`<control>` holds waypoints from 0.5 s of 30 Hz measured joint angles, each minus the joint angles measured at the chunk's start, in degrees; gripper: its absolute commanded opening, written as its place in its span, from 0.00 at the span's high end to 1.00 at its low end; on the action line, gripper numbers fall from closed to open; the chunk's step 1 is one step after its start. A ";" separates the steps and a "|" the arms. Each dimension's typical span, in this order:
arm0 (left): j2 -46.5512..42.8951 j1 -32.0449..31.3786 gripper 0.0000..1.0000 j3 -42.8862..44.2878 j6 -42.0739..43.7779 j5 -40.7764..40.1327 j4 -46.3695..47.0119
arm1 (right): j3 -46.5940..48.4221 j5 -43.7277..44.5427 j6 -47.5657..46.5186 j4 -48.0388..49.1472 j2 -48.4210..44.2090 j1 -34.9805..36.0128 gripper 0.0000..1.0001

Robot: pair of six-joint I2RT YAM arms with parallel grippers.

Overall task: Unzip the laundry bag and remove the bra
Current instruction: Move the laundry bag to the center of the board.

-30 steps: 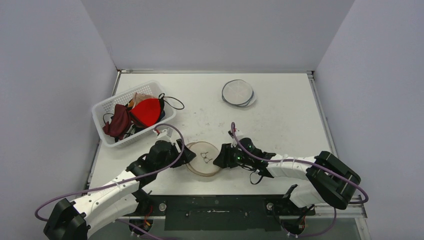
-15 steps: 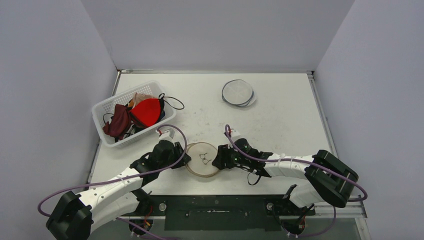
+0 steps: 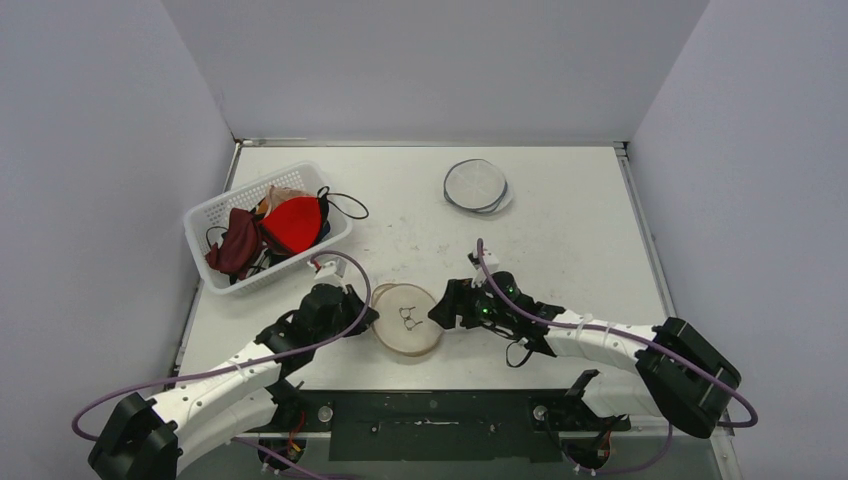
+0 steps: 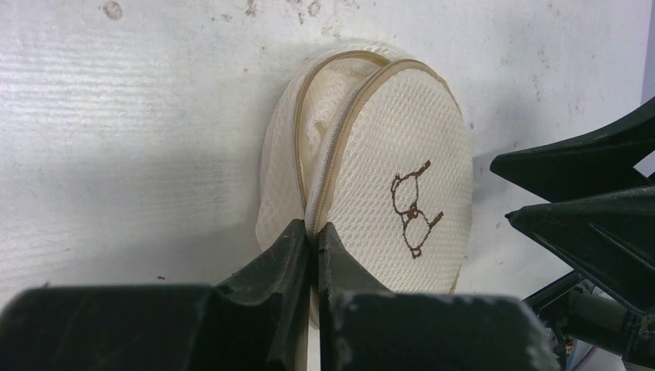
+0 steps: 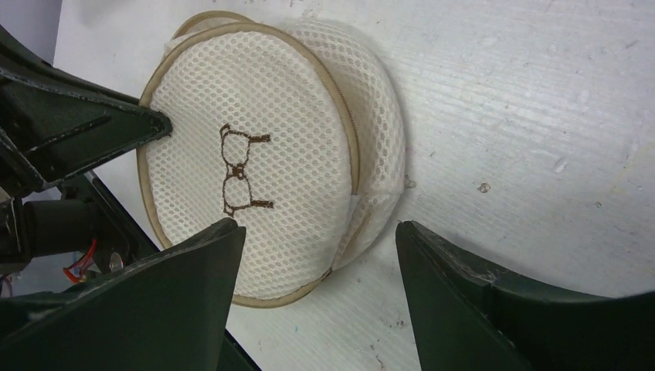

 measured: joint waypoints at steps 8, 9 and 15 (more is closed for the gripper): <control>-0.96 0.00 1.00 -3.65 -2.47 -0.02 3.10 | -0.11 -2.64 2.67 3.76 7.41 0.92 0.45; -1.01 0.02 1.00 -3.89 -2.56 -0.02 3.65 | 0.02 -2.73 2.69 3.96 8.35 1.27 0.48; 0.59 0.20 1.00 -5.44 -3.67 0.04 6.75 | 1.81 -2.19 2.67 5.16 12.74 2.45 0.81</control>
